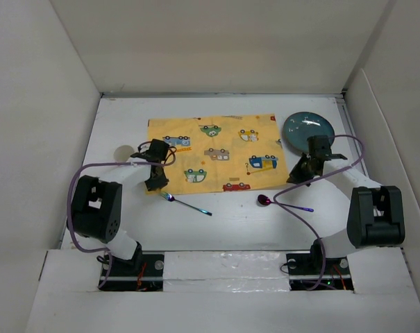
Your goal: Set the dinner table for one person
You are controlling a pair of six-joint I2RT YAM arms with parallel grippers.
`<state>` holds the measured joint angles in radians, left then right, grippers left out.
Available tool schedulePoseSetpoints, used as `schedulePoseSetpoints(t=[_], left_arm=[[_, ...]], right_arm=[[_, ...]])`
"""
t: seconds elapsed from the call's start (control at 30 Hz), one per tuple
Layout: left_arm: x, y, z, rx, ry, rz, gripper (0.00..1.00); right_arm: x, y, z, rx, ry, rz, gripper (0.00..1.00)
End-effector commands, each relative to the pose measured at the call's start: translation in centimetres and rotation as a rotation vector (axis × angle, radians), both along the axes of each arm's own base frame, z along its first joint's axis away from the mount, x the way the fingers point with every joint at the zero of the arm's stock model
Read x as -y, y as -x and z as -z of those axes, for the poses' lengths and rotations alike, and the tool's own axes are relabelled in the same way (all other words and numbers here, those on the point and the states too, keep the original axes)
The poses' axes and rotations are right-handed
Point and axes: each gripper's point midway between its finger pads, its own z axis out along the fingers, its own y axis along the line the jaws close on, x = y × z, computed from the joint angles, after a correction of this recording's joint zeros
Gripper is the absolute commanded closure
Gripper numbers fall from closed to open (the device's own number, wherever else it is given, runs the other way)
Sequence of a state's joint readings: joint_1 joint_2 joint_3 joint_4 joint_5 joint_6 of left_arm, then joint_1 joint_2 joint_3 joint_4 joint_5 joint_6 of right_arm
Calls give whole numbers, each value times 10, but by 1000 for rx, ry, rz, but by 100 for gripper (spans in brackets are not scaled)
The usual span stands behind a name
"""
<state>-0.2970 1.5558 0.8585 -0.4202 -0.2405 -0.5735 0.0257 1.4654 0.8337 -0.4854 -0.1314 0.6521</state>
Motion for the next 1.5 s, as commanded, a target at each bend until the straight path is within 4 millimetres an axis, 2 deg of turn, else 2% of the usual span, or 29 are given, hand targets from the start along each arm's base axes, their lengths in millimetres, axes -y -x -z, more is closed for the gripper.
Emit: schedulePoseSetpoints(t=[0.0, 0.13, 0.23, 0.43, 0.53, 0.57, 0.6, 0.63, 0.67, 0.73, 0.77, 0.8, 0.83, 0.87, 0.9, 0.93, 0.97, 1.0, 1.03, 1.07, 1.13, 1.17, 1.2, 1.23, 1.27, 1.3, 1.33, 1.4, 1.47], left_arm=[[-5, -5, -16, 14, -23, -13, 75], [0, -24, -32, 63, -18, 3, 57], [4, -39, -39, 101, -9, 16, 55], [12, -57, -31, 84, -3, 41, 55], [18, -69, -47, 139, 20, 55, 55], [21, -74, -59, 163, 34, 62, 55], [23, -77, -67, 175, 38, 75, 55], [25, -81, -76, 192, 46, 85, 55], [30, -89, -98, 241, 67, 105, 54], [35, -96, -124, 301, 95, 129, 54], [45, -102, -154, 370, 127, 156, 54], [50, -104, -170, 408, 138, 176, 53], [55, -106, -183, 441, 135, 211, 54], [69, -108, -212, 513, 155, 253, 54], [72, -109, -224, 542, 169, 270, 55], [77, -109, -232, 562, 199, 287, 59], [89, -106, -250, 608, 264, 328, 62], [93, -104, -257, 631, 289, 344, 67], [103, -99, -263, 642, 348, 386, 91], [114, -90, -274, 675, 414, 430, 99], [123, -80, -281, 702, 478, 470, 100], [122, -71, -281, 708, 494, 477, 100], [122, -66, -281, 711, 505, 485, 100], [123, -62, -281, 718, 514, 494, 100], [120, -53, -277, 719, 509, 499, 100], [117, -50, -273, 718, 495, 511, 89], [114, -47, -268, 707, 479, 506, 83], [109, -39, -257, 681, 454, 521, 76], [106, -31, -250, 661, 445, 526, 70]], right_arm=[[2, -6, -3, 27, -4, 16, 100], [6, -3, -3, 29, 17, 36, 100], [10, 1, -3, 35, 31, 58, 100], [12, 14, 1, 9, 22, 82, 100], [14, 16, 0, 13, 28, 102, 99], [16, 16, 0, 12, 35, 109, 94], [16, 17, -1, 7, 40, 111, 83], [16, 17, -2, 7, 38, 110, 76], [16, 17, -5, 7, 39, 109, 60], [14, 9, -19, 45, 28, 103, 43], [14, 3, -27, 74, 27, 103, 35], [14, -2, -37, 105, 24, 101, 28], [17, -10, -46, 132, 23, 113, 27], [18, -25, -65, 189, 21, 117, 27], [25, -36, -71, 214, 27, 147, 34], [31, -46, -78, 242, 34, 173, 47], [38, -57, -87, 275, 33, 198, 69], [46, -70, -92, 308, 18, 239, 100], [62, -79, -89, 313, -1, 283, 100], [71, -86, -91, 330, -17, 318, 100], [87, -104, -101, 385, -70, 401, 100], [106, -108, -92, 366, -79, 462, 96], [114, -116, -96, 381, -104, 503, 72], [119, -118, -92, 370, -122, 527, 59], [132, -120, -76, 325, -133, 568, 49], [137, -122, -74, 297, -148, 597, 40], [139, -124, -68, 276, -147, 611, 38], [150, -126, -52, 244, -165, 658, 35], [151, -128, -46, 226, -192, 679, 35]])
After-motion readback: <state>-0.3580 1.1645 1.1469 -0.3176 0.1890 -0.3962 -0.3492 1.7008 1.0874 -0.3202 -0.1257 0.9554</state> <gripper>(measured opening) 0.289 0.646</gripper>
